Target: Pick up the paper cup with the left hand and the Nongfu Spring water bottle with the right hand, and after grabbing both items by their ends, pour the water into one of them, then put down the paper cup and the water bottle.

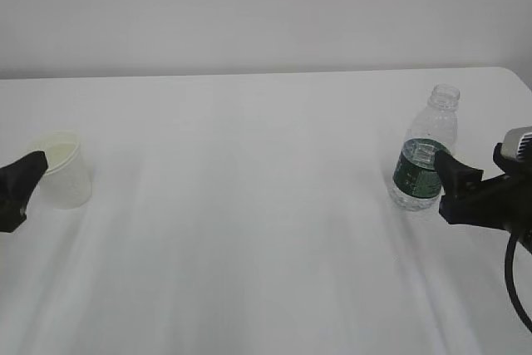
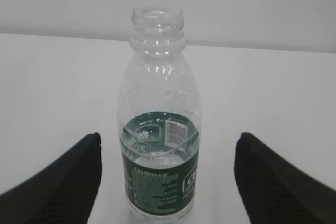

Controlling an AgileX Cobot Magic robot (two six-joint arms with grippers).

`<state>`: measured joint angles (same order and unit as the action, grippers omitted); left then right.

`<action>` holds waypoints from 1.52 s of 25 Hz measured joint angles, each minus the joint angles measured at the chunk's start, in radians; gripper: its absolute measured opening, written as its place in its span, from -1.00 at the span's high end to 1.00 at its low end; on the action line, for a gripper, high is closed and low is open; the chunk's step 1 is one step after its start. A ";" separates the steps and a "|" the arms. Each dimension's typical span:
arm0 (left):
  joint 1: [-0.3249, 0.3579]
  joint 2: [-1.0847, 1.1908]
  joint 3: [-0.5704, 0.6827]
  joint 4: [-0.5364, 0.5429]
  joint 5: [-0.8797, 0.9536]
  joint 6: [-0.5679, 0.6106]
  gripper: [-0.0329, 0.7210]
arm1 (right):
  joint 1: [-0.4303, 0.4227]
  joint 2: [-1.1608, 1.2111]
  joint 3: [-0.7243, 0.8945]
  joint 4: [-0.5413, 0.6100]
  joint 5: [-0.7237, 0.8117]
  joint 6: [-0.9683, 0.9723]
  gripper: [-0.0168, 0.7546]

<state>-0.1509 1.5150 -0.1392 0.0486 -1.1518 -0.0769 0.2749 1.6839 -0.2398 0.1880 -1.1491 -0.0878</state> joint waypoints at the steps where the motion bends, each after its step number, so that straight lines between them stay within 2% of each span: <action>1: 0.000 -0.016 0.000 -0.005 0.000 0.000 -0.65 | 0.000 -0.006 0.000 0.000 0.000 -0.003 -0.58; 10: 0.000 -0.184 0.002 -0.037 0.079 0.000 -0.65 | 0.000 -0.106 0.001 0.000 0.017 -0.016 -0.58; 17: 0.000 -0.298 -0.005 -0.049 0.175 -0.001 -0.65 | 0.000 -0.227 0.004 0.004 0.101 -0.056 -0.58; 29: 0.000 -0.634 -0.124 -0.049 0.560 -0.001 -0.65 | 0.000 -0.464 0.009 0.047 0.269 -0.116 -0.58; 38: 0.000 -0.897 -0.211 0.051 0.896 -0.002 -0.64 | 0.000 -0.675 0.009 0.103 0.432 -0.200 -0.58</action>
<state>-0.1509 0.6185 -0.3505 0.0993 -0.2558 -0.0789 0.2749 1.0090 -0.2306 0.2911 -0.7172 -0.2878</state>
